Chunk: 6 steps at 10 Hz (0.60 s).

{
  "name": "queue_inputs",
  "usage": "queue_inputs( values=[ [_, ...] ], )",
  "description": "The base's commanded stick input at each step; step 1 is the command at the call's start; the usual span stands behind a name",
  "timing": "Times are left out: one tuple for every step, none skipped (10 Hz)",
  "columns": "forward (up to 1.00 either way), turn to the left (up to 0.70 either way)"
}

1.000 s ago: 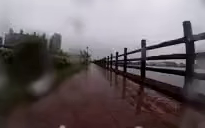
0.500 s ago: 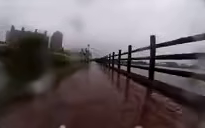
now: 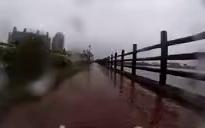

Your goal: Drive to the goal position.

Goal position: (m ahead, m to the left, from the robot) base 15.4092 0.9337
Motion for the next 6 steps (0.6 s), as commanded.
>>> queue_inputs(
  values=[
    [1.00,0.00],
    [1.00,0.00],
    [1.00,0.00],
    [1.00,0.00],
    [1.00,0.00],
    [1.00,0.00]
  ],
)
